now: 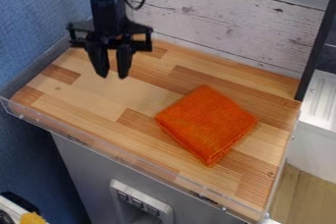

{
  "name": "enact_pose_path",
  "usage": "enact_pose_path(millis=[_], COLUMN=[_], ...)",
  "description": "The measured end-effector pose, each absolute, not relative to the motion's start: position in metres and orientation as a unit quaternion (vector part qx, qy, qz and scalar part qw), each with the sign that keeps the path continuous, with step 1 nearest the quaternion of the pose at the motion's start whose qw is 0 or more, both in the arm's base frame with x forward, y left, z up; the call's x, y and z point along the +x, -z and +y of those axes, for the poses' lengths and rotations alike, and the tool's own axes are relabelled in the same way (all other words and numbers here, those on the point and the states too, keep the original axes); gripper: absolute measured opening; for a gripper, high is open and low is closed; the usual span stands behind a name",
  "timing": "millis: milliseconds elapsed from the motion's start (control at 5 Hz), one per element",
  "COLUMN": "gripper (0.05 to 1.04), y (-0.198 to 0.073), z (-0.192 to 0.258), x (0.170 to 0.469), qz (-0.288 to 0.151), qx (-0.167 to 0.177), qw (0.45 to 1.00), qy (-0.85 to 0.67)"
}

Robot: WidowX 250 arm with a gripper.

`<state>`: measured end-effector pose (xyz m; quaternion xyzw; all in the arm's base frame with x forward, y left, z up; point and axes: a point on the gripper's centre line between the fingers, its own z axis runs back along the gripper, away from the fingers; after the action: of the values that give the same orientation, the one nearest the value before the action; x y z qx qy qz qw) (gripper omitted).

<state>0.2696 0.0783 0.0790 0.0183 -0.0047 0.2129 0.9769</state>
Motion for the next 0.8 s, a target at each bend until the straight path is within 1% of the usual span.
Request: enact_pose_path(millis=[200,400,600,800], gripper=[0.15,0.064,0.059,0.059], y=[-0.063,-0.049,-0.039,-0.034], z=[0.078,0.078,0.079,0.08], x=[0.266,0.262,0.253,0.25], qz=[0.005,0.015,0.021,0.017], qx=[0.02,0.019,0.012,0.002], qw=[0.977,0.977,0.977,0.977], qy=[-0.213,-0.21,-0.212,-0.213])
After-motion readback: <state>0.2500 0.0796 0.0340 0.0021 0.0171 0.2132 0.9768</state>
